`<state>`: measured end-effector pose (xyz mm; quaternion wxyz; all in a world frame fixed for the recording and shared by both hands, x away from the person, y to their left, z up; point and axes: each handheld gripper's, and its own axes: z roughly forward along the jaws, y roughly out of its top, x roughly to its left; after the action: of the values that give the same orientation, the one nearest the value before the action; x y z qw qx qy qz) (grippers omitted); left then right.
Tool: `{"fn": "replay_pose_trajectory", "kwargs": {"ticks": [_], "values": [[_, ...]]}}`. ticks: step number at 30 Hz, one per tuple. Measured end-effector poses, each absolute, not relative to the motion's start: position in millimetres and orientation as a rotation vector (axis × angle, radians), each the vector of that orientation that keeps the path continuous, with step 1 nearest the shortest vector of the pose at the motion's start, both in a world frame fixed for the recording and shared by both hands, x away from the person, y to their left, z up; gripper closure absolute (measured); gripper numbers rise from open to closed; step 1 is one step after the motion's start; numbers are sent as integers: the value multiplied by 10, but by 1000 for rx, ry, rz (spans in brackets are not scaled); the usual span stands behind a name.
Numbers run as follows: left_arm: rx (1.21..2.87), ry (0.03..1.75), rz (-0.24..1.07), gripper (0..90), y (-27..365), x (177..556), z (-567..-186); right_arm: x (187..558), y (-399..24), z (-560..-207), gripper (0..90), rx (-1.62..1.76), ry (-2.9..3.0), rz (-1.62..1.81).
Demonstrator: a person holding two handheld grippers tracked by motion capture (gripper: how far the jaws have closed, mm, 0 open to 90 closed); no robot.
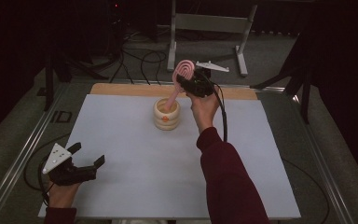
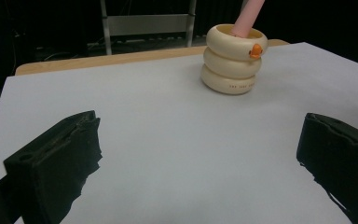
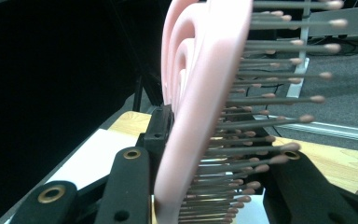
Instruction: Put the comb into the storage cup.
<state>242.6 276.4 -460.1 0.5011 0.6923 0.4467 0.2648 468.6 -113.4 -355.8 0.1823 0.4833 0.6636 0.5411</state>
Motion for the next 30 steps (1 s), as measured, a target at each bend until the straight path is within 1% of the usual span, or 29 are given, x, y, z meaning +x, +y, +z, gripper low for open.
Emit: {"fn": "replay_pose_trajectory", "kwargs": {"ticks": [30], "values": [[1673,1071,640,0,2749,2425,-4590,4694,-1081,-3742,639,1406,1870,1518]]}}
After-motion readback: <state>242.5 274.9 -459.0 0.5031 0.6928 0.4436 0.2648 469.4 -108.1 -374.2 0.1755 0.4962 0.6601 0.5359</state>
